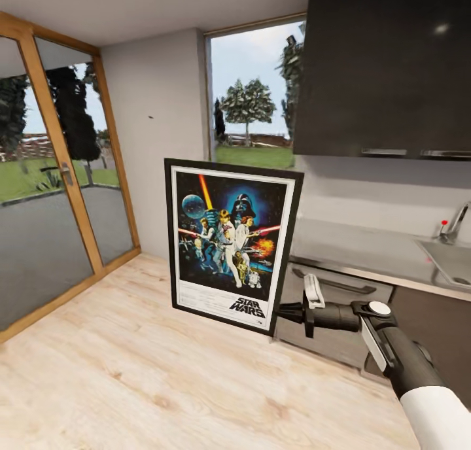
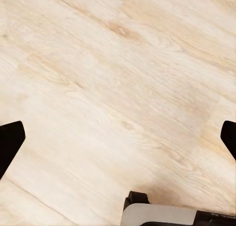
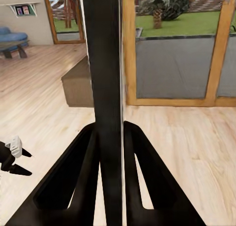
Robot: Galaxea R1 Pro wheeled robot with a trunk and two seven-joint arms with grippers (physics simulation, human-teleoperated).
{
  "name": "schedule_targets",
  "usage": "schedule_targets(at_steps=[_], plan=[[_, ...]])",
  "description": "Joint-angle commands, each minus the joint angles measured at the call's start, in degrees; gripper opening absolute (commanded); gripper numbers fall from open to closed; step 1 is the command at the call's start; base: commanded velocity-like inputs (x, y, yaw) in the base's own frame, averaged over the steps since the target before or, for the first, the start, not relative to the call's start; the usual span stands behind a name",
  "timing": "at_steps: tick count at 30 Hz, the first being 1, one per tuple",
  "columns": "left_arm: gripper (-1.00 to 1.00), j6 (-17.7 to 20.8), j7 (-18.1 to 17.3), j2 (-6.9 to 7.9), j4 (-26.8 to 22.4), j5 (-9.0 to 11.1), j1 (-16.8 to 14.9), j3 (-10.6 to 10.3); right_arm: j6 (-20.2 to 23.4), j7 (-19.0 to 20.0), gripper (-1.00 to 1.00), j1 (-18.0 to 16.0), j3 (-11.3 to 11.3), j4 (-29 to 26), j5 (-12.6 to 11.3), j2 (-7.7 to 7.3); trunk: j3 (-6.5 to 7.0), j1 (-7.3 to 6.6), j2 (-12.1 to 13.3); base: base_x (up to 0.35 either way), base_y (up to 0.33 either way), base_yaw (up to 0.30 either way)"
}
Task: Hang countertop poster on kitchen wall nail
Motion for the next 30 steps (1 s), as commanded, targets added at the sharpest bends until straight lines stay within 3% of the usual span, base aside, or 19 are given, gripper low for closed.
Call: schedule_targets(at_steps=[1,12,30], plan=[[1.00,-0.08,-0.34,-0.02,0.01,-0.01,0.01,0.20,0.80,0.16,-1.00,-0.03,0.15,0.03,-0.41,-0.05,0.00,0.04,-0.02,0.176,0.337,0.285],[1.00,-0.08,-0.34,-0.02,0.01,-0.01,0.01,0.20,0.80,0.16,-1.00,-0.03,0.15,0.08,-0.43,-0.05,0.00,0.04,-0.02,0.175,0.337,0.250],[1.00,-0.08,-0.31,-0.02,0.01,-0.01,0.01,0.20,0.80,0.16,-1.00,-0.03,0.15,0.14,-0.49,-0.05,0.00,0.04,-0.02,0.175,0.337,0.013]])
